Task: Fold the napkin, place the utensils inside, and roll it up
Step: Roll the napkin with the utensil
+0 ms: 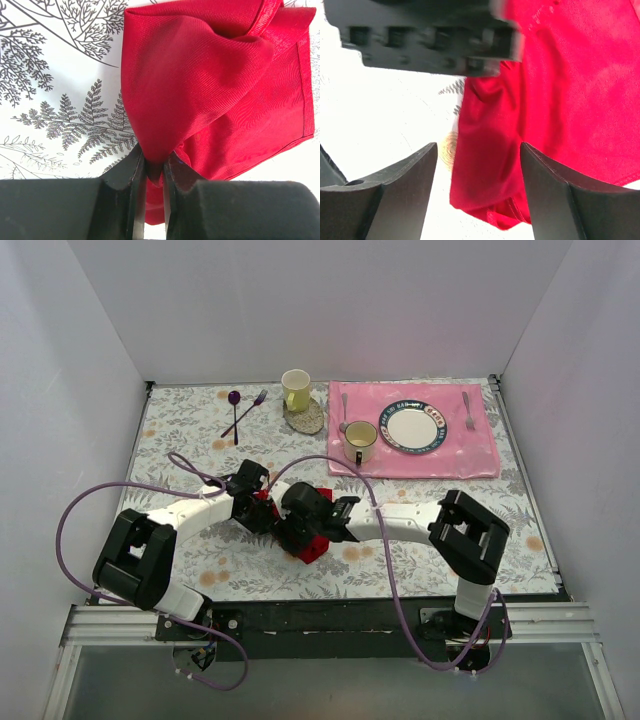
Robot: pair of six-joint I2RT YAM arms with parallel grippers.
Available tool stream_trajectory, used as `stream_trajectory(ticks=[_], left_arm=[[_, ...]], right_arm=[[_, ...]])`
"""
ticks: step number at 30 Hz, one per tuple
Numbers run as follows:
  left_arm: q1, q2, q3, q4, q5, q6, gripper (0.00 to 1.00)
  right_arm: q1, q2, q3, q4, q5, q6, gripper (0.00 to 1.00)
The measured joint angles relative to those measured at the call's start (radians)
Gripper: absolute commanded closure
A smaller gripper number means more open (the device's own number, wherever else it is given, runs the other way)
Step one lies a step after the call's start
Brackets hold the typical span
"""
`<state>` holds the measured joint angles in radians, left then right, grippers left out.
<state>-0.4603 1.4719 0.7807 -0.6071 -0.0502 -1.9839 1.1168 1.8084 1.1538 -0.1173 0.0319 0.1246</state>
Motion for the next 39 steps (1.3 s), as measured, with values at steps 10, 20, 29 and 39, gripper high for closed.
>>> stream_trajectory(ticks=[10,20,29,39], left_arm=[[0.005,0.013,0.008,-0.018,0.015,-0.018,1.0],[0.018,0.018,0.019,-0.048,0.025,-0.04,1.0],[0.003,0.011,0.027,-0.044,-0.003,-0.023,0.51],[-0.008,-0.212,0.039,-0.065,-0.13,0.12,0.17]], right_arm=[[0.055,0.101,0.021,0.071,0.146,-0.02,0.28],[0.121,0.119,0.022,0.095,0.322,0.104,0.87],[0.13,0.081,-0.076,0.227,0.32,0.082,0.99],[-0.003,-0.015,-0.309,0.511,-0.073,0.118,0.99]])
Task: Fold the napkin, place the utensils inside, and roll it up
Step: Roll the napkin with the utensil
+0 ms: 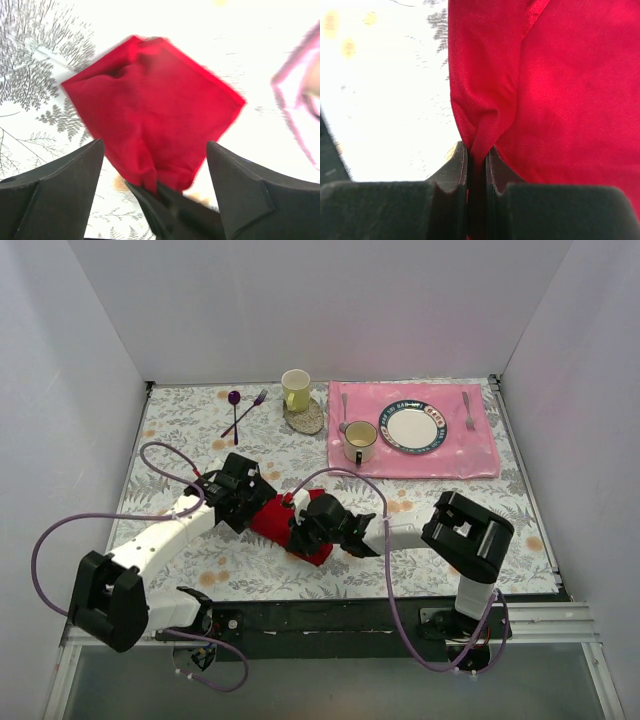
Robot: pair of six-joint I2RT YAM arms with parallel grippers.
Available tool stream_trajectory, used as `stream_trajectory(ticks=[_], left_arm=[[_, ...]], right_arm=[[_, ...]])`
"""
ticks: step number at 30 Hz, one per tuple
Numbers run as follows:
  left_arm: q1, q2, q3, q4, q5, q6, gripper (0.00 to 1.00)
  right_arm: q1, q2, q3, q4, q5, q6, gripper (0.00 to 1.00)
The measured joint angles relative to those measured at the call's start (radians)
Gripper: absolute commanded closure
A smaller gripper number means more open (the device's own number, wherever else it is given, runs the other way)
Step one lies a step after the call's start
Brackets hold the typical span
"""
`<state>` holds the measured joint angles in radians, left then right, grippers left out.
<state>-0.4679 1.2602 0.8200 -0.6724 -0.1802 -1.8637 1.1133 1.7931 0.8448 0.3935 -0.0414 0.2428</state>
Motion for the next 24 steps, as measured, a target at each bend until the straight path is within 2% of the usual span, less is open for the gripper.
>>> stream_trajectory(ticks=[5,11,16,20,24], left_arm=[[0.0,-0.073,0.029,-0.013,-0.014,0.026,0.2],[0.0,-0.08,-0.019,0.008,0.095,0.052,0.23],[0.0,-0.079,-0.052,-0.003,0.172,0.048,0.26],[-0.001,-0.071,-0.053,-0.077,0.175,-0.028,0.3],[-0.001,-0.062,-0.071,-0.113,0.18,-0.086,0.3]], right_arm=[[-0.157,0.075,-0.053,0.208,-0.364,0.149,0.99],[-0.24,0.23,-0.034,0.43,-0.646,0.363,0.99],[-0.246,0.286,-0.024,0.508,-0.723,0.48,0.99],[-0.262,0.295,-0.031,0.523,-0.729,0.547,0.99],[-0.27,0.296,-0.031,0.516,-0.728,0.583,0.99]])
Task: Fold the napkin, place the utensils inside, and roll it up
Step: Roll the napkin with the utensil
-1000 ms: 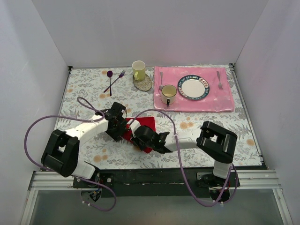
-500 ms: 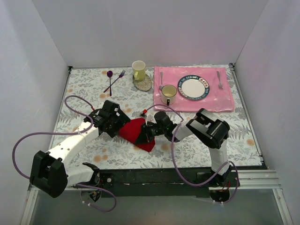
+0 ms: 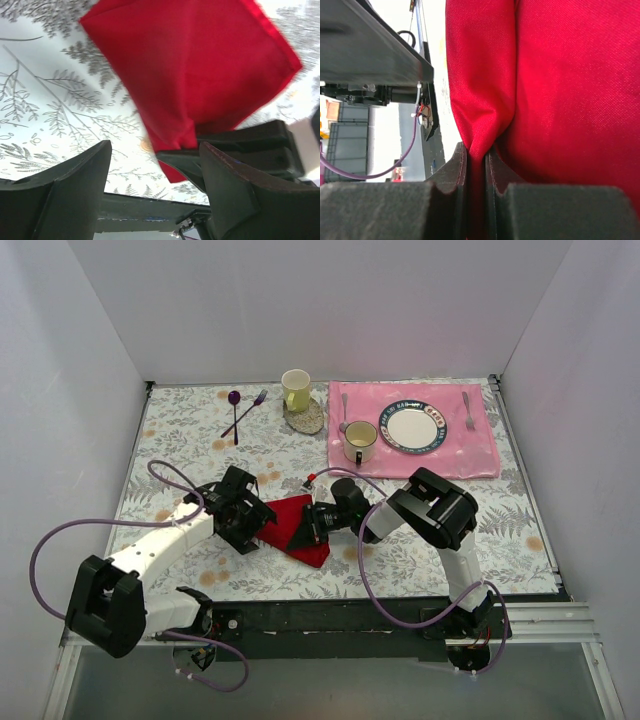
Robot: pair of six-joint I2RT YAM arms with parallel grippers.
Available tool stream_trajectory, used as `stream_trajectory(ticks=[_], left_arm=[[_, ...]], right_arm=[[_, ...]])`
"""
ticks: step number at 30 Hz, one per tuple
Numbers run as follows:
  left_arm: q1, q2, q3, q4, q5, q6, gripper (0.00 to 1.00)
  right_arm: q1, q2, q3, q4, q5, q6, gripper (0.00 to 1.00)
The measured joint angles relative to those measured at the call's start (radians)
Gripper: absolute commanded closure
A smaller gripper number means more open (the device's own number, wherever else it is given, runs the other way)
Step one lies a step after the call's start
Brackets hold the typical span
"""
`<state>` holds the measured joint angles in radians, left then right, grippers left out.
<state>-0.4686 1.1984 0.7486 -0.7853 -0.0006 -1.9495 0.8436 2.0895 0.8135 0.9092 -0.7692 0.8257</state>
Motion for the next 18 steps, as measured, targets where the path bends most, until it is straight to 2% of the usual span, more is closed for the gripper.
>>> stream_trajectory(ticks=[9,10,14,18], left_arm=[[-0.01,0.156,-0.027,0.052,-0.013,-0.034,0.32],[-0.014,0.163,-0.027,0.06,-0.018,-0.035,0.39],[-0.031,0.166,-0.027,0.087,-0.044,-0.041,0.5],[-0.038,0.171,-0.029,0.11,-0.064,-0.045,0.55]], right_arm=[[-0.006,0.007,0.005,-0.009,-0.005,0.036,0.99],[-0.007,0.008,0.007,-0.012,-0.006,0.036,0.99],[-0.009,0.011,0.015,-0.023,-0.015,0.035,0.99],[-0.01,0.011,0.018,-0.032,-0.018,0.034,0.99]])
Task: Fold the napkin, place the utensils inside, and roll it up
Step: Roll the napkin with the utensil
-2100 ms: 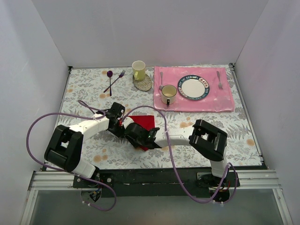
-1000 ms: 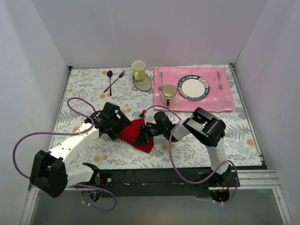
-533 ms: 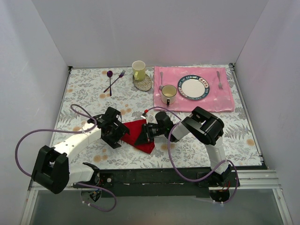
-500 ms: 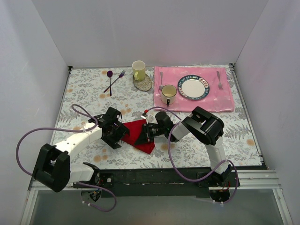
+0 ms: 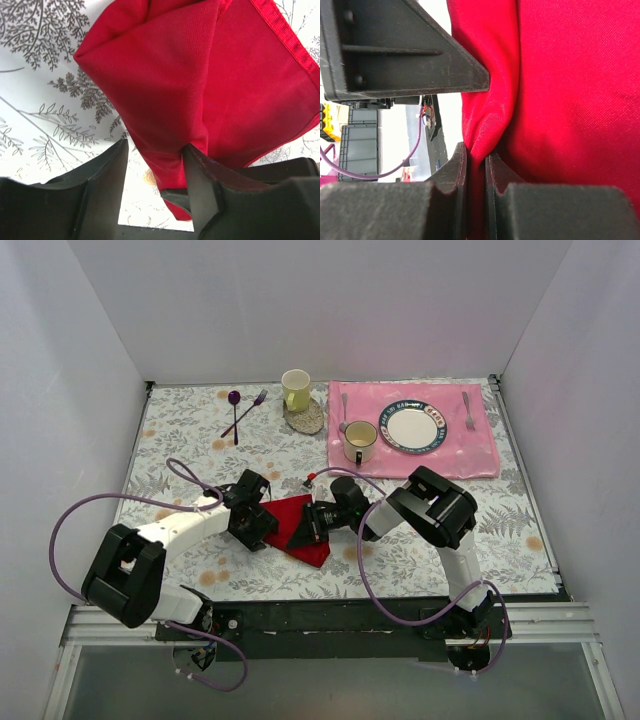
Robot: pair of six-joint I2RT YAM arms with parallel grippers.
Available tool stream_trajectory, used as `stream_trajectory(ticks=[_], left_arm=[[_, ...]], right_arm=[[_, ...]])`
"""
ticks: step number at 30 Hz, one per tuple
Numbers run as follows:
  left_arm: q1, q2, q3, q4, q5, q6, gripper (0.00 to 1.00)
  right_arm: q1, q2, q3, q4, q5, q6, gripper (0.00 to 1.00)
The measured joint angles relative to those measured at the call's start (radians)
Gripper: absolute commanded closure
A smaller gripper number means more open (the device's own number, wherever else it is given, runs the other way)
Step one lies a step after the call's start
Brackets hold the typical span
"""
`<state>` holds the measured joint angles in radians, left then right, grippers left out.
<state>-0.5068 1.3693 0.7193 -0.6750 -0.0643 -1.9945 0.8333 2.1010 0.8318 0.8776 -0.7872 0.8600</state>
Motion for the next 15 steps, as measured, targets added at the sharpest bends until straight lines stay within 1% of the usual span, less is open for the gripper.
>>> stream_trajectory(ticks=[2,3,5,6,7,8,9,11,12,14,15], left_arm=[[-0.001,0.01,-0.004,0.014,-0.005,0.0,0.58],[-0.002,0.019,-0.005,0.022,-0.006,0.001,0.72],[-0.003,0.031,-0.003,0.039,-0.007,0.003,0.83],[-0.005,0.037,-0.005,0.055,-0.007,0.007,0.92],[-0.005,0.042,-0.006,0.069,-0.003,0.004,0.94],[-0.005,0.048,-0.005,0.094,0.0,0.009,0.97],[-0.006,0.051,-0.005,0.103,0.0,0.013,1.0],[-0.006,0.052,-0.005,0.105,0.003,0.019,1.0],[-0.006,0.052,-0.004,0.105,0.003,0.021,1.0],[-0.005,0.054,-0.003,0.106,0.003,0.025,1.0],[-0.005,0.055,-0.001,0.106,0.003,0.028,1.0]], right_arm=[[0.0,0.0,0.006,-0.014,-0.002,-0.004,0.99],[0.0,0.0,0.009,-0.021,-0.004,-0.007,0.99],[-0.001,0.002,0.019,-0.041,-0.013,-0.017,0.99],[-0.001,0.004,0.027,-0.053,-0.02,-0.027,0.97],[-0.001,0.004,0.037,-0.079,-0.025,-0.035,0.91],[-0.001,0.004,0.053,-0.115,-0.031,-0.055,0.89],[-0.001,0.002,0.071,-0.157,-0.038,-0.078,0.84],[0.0,-0.008,0.116,-0.277,-0.045,-0.138,0.78],[0.002,-0.015,0.145,-0.349,-0.042,-0.181,0.73],[0.011,-0.034,0.2,-0.496,-0.02,-0.266,0.68],[0.014,-0.041,0.225,-0.556,-0.005,-0.305,0.63]])
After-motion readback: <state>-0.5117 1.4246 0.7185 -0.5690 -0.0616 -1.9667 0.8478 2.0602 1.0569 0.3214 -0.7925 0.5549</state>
